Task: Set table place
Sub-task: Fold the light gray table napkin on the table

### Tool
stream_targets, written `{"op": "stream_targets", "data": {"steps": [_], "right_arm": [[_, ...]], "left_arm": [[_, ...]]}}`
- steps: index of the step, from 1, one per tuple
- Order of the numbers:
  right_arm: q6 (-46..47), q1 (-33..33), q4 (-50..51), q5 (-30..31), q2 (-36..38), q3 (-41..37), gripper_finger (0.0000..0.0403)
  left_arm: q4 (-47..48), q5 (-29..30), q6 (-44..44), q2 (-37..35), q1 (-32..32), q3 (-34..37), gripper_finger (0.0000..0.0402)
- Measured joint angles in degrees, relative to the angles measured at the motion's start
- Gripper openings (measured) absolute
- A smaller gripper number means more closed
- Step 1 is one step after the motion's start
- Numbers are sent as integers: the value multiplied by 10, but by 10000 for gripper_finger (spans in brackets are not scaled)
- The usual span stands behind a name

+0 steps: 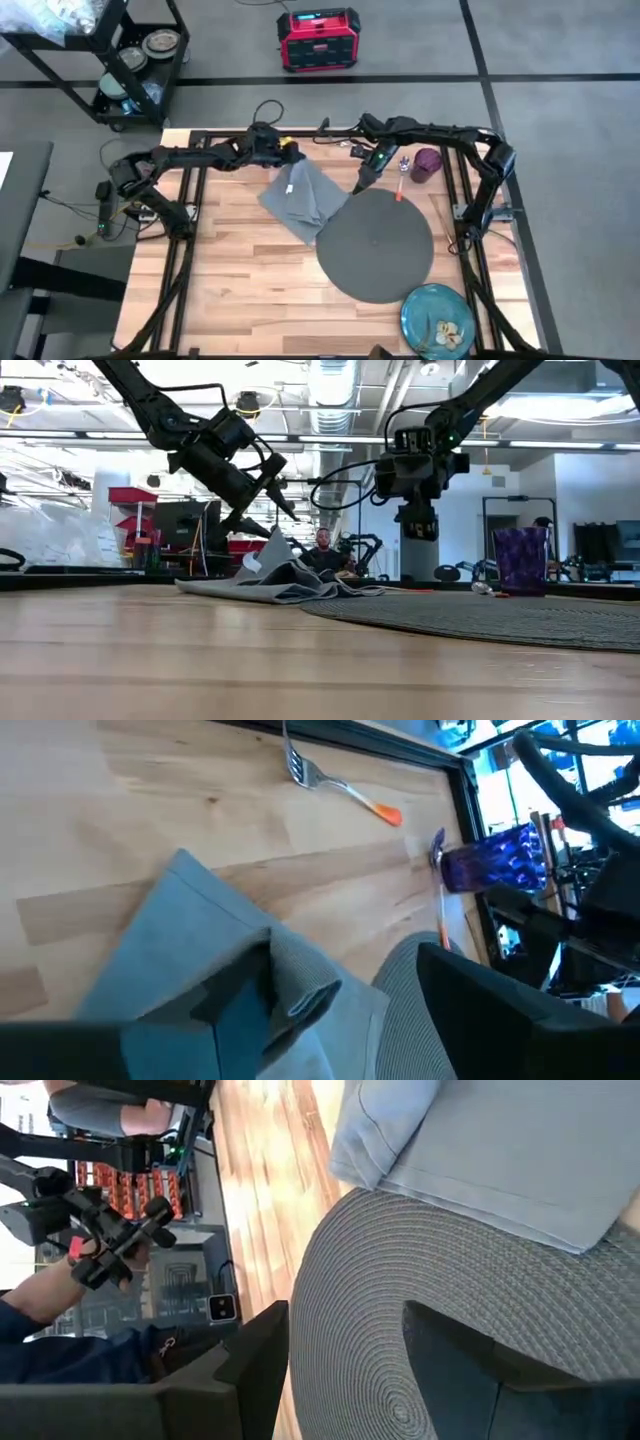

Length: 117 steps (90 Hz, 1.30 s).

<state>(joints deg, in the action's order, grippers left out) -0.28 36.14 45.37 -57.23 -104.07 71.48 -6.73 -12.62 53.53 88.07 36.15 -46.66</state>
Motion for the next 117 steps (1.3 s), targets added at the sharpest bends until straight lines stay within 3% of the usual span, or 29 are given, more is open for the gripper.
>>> {"op": "stream_targets", "data": {"steps": [31,71,82,99,108,117], "right_arm": [[3,0,0,2,0,0,182],[4,0,-4,4,0,0,182],[4,0,-7,5,0,0,182],[4,-1,-19,11,0,0,182],[4,-1,-25,21,0,0,182],[4,-1,-26,21,0,0,182]], "left_arm": [[199,1,-111,0,43,-70,227],[224,5,-141,0,48,-76,227],[265,-2,-147,0,34,-76,227],[408,-9,-218,0,-23,-76,225],[454,3,-236,0,-49,-76,202],[484,41,-257,0,-81,-76,127]]}}
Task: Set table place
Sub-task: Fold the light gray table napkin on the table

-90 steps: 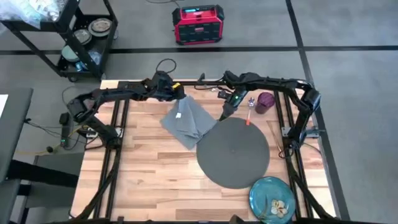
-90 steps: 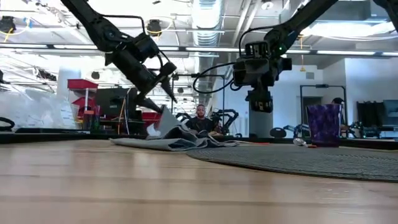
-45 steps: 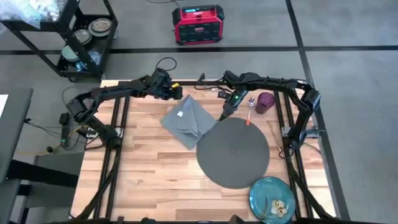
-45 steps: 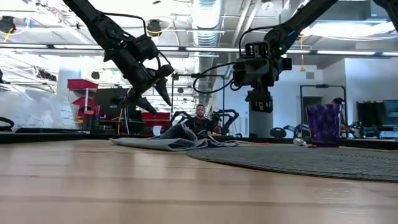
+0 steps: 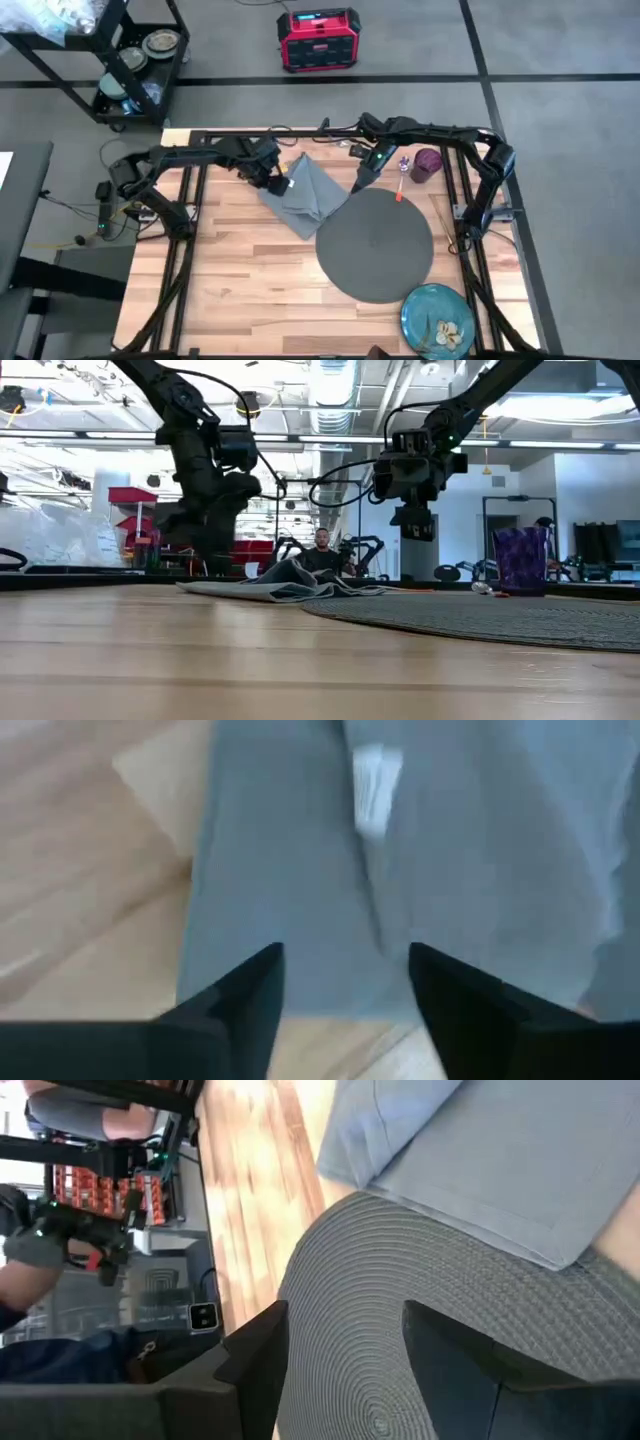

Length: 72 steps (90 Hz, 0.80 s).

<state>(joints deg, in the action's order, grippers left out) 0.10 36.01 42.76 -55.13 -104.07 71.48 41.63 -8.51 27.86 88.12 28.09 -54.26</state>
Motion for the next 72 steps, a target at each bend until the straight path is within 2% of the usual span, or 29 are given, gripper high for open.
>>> {"op": "stream_targets", "data": {"steps": [6,12,17,28,40,58,63,72], "right_arm": [[0,0,0,0,0,0,182],[0,0,0,0,0,0,182],[0,0,0,0,0,0,182],[0,0,0,0,0,0,182],[4,-5,1,0,0,0,182],[4,-35,1,0,0,0,182],[9,-50,1,0,0,0,182],[14,-86,1,0,0,0,182]], "left_arm": [[-8,14,-15,1,-17,7,48],[-43,18,-17,2,-24,22,16],[-70,22,-11,2,-25,38,8],[-68,43,30,2,-33,82,1],[-67,21,77,-2,-77,122,0],[-112,-29,227,-4,-212,152,0],[-141,-49,284,-5,-261,152,0],[-206,-49,405,-6,-354,154,0]]}}
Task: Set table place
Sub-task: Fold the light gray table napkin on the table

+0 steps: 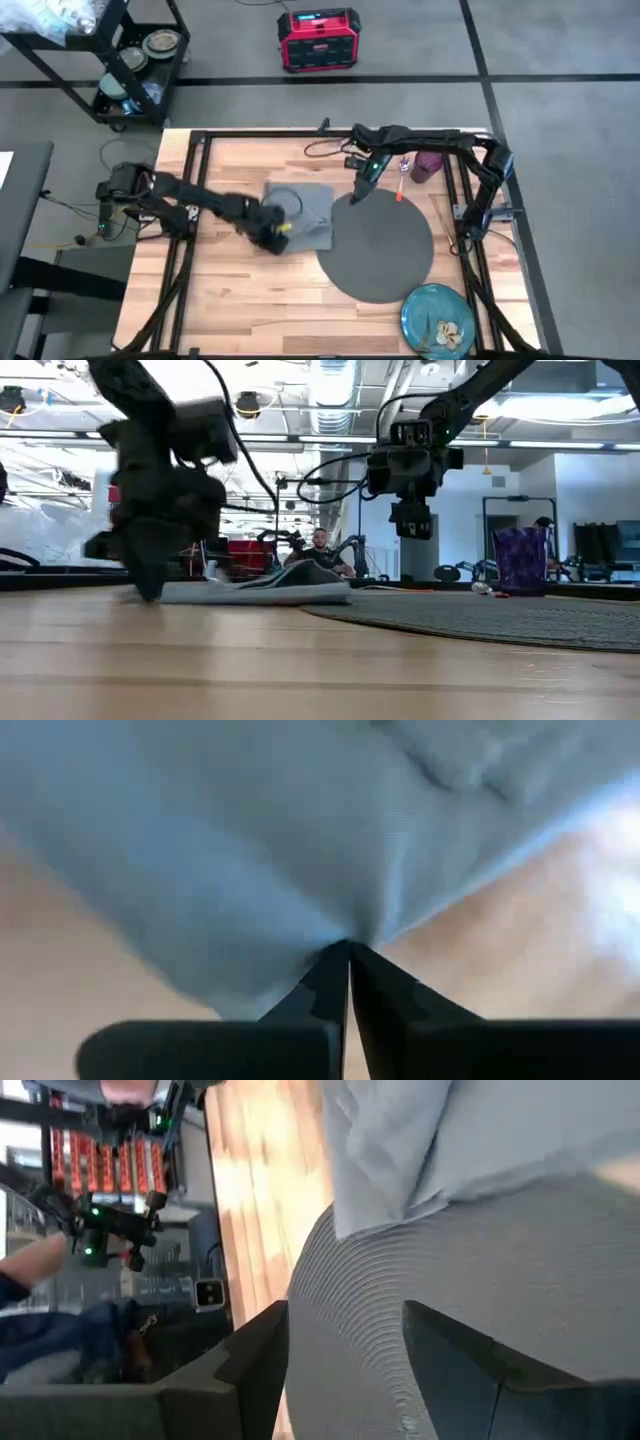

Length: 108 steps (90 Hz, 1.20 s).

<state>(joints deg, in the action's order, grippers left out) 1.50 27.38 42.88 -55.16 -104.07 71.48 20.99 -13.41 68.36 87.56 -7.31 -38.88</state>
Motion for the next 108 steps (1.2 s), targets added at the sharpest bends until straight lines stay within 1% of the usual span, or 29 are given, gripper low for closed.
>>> {"op": "stream_targets", "data": {"steps": [4,10,15,21,28,34,38,41,44,49,54,59,63,69,76,81,84,93,108], "right_arm": [[0,-20,0,0,0,0,182],[0,-51,-2,0,0,0,182],[-2,-79,-7,2,-1,0,179],[-2,-109,-17,26,-2,0,166],[3,-136,-47,57,-2,-1,126],[4,-149,-85,77,-2,-1,68],[-2,-154,-110,108,-2,-1,30],[-15,-158,-127,139,-2,-1,16],[-33,-161,-140,168,-2,-1,15],[-78,-167,-150,187,-2,-1,30],[-130,-171,-154,192,-2,-1,56],[-183,-177,-157,184,-2,-2,85],[-208,-181,-179,169,-5,-9,110],[-206,-186,-222,158,-17,-15,148],[-182,-184,-246,145,-35,-18,192],[-164,-183,-285,151,-53,-16,219],[-155,-182,-296,165,-62,-15,233],[-144,-181,-324,199,-90,-17,257],[-154,-180,-364,218,-120,-14,261]], "left_arm": [[-26,11,49,1,-37,0,0],[-52,44,113,2,-83,0,0],[-57,77,157,2,-109,1,0],[-64,102,192,2,-129,1,0],[-69,119,213,2,-141,1,0],[-69,124,219,2,-145,1,0],[-67,125,219,2,-147,1,0],[-65,126,219,2,-147,1,0],[-60,126,219,1,-147,0,0],[-52,127,217,1,-147,0,0],[-44,127,210,0,-147,0,0],[-36,126,204,0,-147,-1,0],[-31,126,200,0,-147,-1,0],[-29,123,193,0,-146,-1,0],[-28,121,191,0,-146,-1,0],[-28,120,191,0,-146,-1,0],[-29,120,191,0,-146,-1,0],[-30,120,189,0,-146,-1,0],[-30,120,184,0,-146,-1,0]]}}
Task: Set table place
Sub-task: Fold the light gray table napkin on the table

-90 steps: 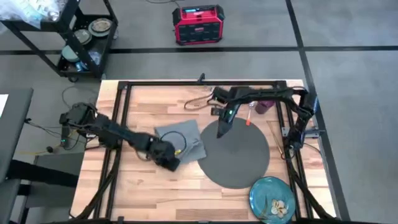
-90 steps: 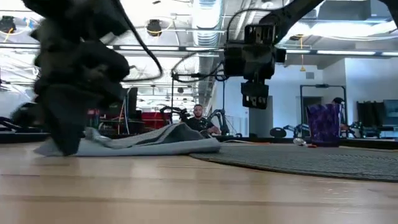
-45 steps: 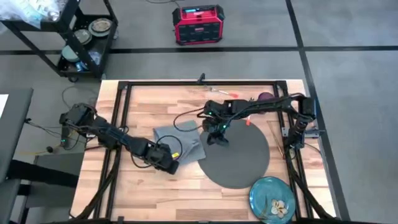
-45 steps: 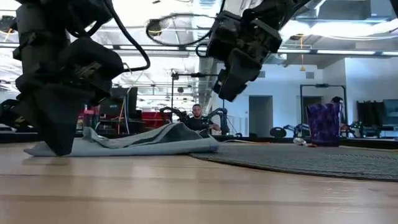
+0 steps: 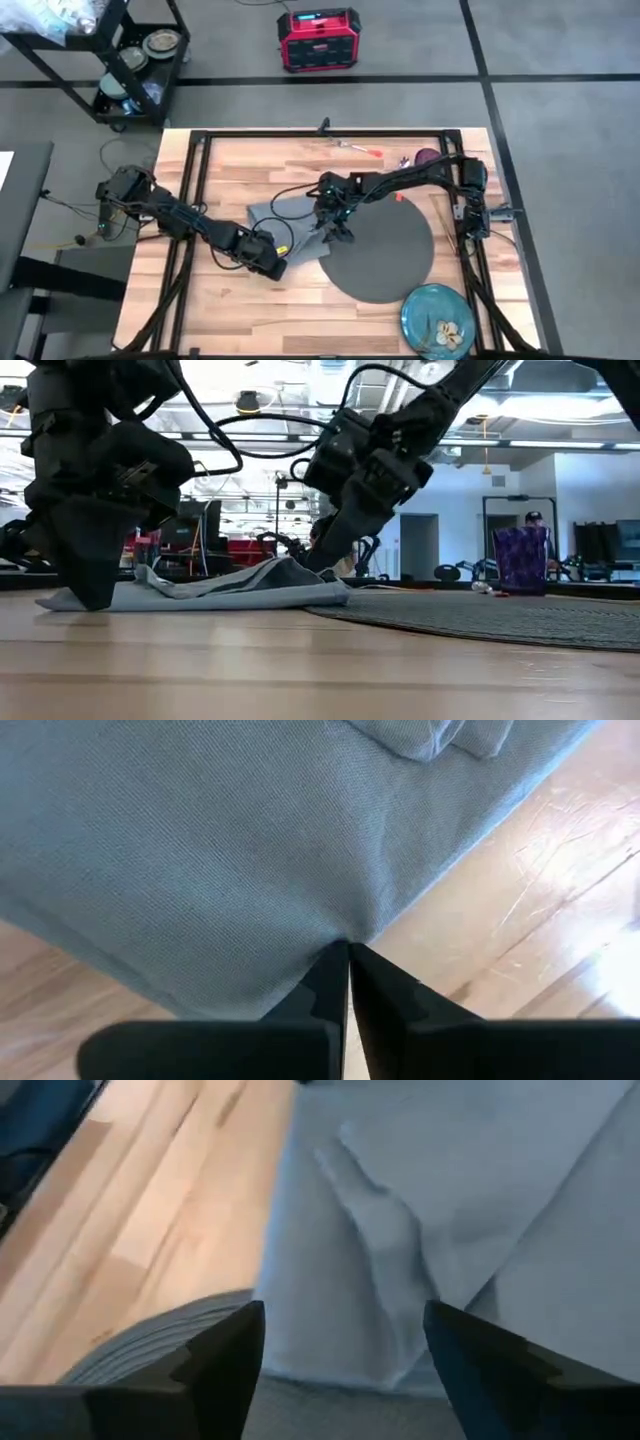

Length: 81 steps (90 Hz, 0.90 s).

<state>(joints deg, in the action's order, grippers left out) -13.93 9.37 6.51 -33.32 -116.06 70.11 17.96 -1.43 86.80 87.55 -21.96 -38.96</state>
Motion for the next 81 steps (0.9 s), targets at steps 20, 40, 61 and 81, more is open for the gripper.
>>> {"op": "stream_targets", "data": {"steps": [20,40,61,81], "right_arm": [[3,-12,-63,48,-15,-1,261],[-1,-22,-139,90,-14,0,260],[-16,-23,-109,94,-34,0,260],[-46,-38,-105,94,-42,0,260]], "left_arm": [[-7,0,-11,0,0,0,0],[-11,2,-20,1,0,1,0],[-11,2,-39,1,0,1,0],[-12,3,-43,1,0,1,0]]}}
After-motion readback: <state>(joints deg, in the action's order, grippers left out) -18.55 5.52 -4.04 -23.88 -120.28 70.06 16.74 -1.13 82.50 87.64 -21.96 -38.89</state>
